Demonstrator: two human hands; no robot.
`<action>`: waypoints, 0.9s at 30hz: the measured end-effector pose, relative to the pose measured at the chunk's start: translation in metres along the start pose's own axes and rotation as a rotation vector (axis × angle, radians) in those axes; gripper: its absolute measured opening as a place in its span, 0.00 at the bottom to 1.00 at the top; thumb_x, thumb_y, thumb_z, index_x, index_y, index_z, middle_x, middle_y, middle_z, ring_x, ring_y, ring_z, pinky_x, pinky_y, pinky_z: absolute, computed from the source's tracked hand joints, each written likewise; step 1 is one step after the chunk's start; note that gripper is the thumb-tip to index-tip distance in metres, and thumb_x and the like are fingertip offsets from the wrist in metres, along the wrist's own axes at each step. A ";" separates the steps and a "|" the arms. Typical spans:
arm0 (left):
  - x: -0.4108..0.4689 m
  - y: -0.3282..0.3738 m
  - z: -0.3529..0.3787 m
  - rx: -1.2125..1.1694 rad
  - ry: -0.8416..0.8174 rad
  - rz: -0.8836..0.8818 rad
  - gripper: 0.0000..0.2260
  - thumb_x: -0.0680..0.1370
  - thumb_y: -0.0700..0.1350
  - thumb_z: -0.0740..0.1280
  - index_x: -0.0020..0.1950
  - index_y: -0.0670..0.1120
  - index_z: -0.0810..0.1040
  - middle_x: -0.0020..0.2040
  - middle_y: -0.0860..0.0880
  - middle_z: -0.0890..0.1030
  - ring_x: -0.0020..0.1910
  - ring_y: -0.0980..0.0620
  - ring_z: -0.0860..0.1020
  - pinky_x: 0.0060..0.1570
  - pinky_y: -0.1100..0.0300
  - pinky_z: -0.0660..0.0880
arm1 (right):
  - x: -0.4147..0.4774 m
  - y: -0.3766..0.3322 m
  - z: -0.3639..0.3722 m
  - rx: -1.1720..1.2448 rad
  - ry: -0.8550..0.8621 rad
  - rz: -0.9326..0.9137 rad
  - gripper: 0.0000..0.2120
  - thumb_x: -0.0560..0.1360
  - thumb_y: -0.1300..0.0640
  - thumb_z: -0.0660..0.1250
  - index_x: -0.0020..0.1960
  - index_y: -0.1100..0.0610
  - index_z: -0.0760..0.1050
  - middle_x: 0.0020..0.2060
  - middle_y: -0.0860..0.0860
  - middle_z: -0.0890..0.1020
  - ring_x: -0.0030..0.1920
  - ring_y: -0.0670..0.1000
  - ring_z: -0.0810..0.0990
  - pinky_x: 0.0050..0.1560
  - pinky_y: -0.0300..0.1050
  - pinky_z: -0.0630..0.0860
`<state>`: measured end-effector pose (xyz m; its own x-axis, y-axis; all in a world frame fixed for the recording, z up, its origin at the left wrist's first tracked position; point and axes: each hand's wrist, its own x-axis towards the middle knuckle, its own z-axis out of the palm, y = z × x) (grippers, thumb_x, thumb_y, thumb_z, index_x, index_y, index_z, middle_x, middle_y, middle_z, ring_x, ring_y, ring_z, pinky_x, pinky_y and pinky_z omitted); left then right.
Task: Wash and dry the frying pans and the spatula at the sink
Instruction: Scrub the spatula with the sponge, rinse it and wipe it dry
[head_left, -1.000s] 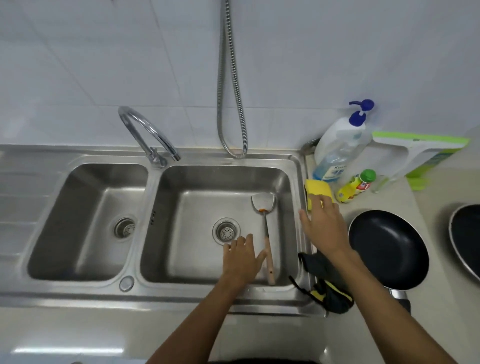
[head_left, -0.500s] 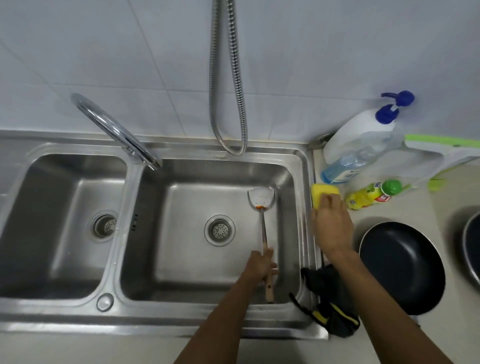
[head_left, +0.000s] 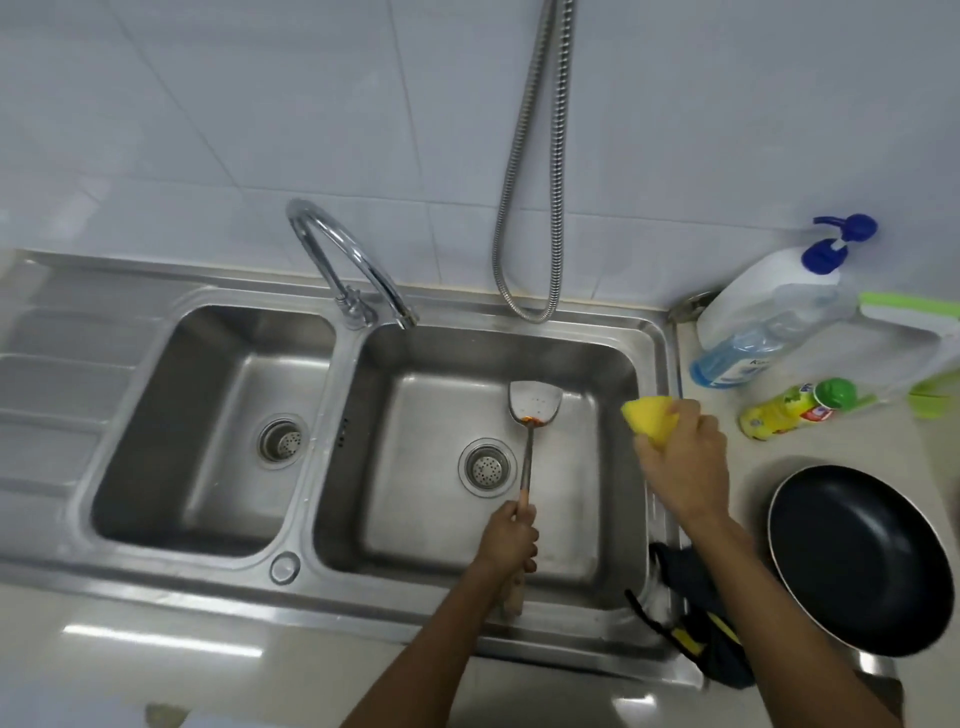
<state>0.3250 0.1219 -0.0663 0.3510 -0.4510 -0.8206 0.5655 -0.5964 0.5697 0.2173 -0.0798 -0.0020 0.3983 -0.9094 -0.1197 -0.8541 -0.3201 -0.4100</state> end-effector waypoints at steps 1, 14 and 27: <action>-0.006 0.001 -0.006 -0.044 0.009 0.007 0.07 0.85 0.45 0.59 0.50 0.45 0.72 0.32 0.49 0.70 0.26 0.55 0.67 0.25 0.63 0.65 | -0.010 -0.014 0.002 0.164 -0.045 0.055 0.24 0.72 0.49 0.74 0.62 0.57 0.68 0.53 0.60 0.76 0.52 0.64 0.76 0.51 0.57 0.76; -0.066 0.008 -0.049 0.068 0.178 0.290 0.15 0.86 0.55 0.54 0.50 0.48 0.75 0.33 0.49 0.76 0.26 0.56 0.72 0.24 0.64 0.70 | -0.090 -0.105 0.068 1.050 -0.733 0.474 0.15 0.76 0.49 0.72 0.58 0.57 0.81 0.50 0.60 0.85 0.46 0.57 0.84 0.53 0.57 0.81; -0.121 0.007 -0.045 0.047 -0.045 0.367 0.12 0.86 0.55 0.55 0.58 0.54 0.76 0.30 0.52 0.62 0.25 0.57 0.60 0.24 0.64 0.58 | 0.012 -0.099 0.072 -0.164 0.204 -0.634 0.02 0.74 0.61 0.72 0.45 0.59 0.81 0.42 0.57 0.77 0.40 0.62 0.77 0.40 0.52 0.76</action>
<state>0.3199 0.2019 0.0356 0.4900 -0.6685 -0.5594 0.3731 -0.4192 0.8277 0.3302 -0.0397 -0.0283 0.7808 -0.5599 0.2773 -0.5229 -0.8285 -0.2002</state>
